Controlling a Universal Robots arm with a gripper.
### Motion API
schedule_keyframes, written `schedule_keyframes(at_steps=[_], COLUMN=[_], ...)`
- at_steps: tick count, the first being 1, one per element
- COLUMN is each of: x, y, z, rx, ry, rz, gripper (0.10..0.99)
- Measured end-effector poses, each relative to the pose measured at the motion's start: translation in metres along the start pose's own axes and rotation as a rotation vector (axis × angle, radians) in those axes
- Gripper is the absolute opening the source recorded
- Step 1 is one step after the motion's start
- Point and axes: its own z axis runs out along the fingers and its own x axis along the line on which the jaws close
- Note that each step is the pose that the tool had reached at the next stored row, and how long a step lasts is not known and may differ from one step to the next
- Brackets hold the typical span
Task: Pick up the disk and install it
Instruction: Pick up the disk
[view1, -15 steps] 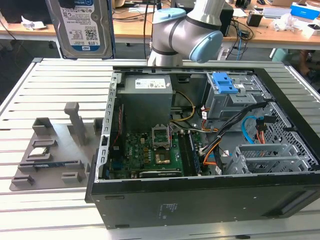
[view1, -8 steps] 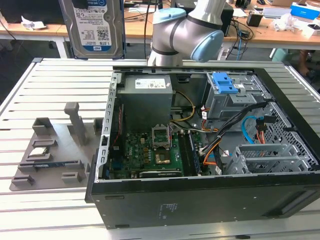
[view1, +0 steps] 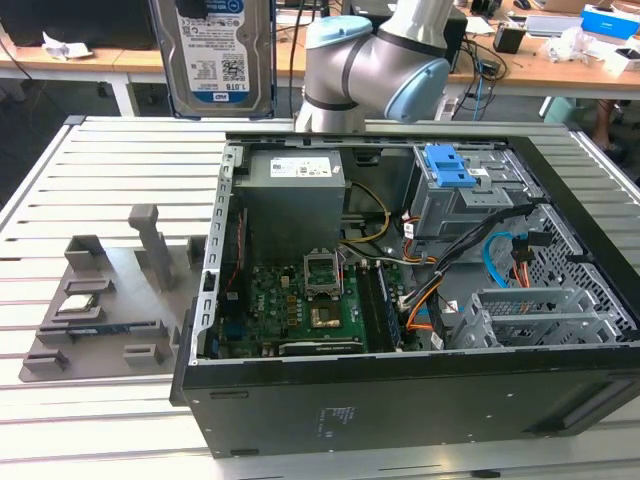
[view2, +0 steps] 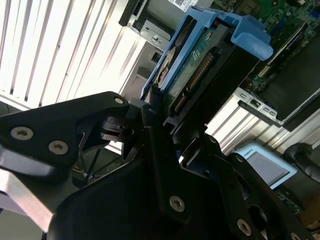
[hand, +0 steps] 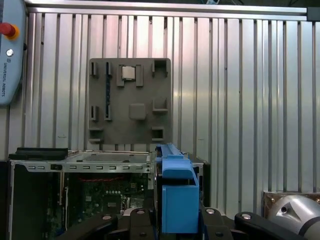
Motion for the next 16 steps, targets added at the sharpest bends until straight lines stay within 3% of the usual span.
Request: schedule_keyframes(at_steps=[6, 12, 16], x=[0.0004, 0.0009, 0.0011], y=[-0.0190, -0.0474, -0.0601], z=[-0.0009, -0.0024, -0.0030], rx=[0.000, 0.000, 0.000], ry=[-0.0001, 0.0000, 0.0000], rz=[0.000, 0.000, 0.000], gripper=[0.365, 0.365, 0.365])
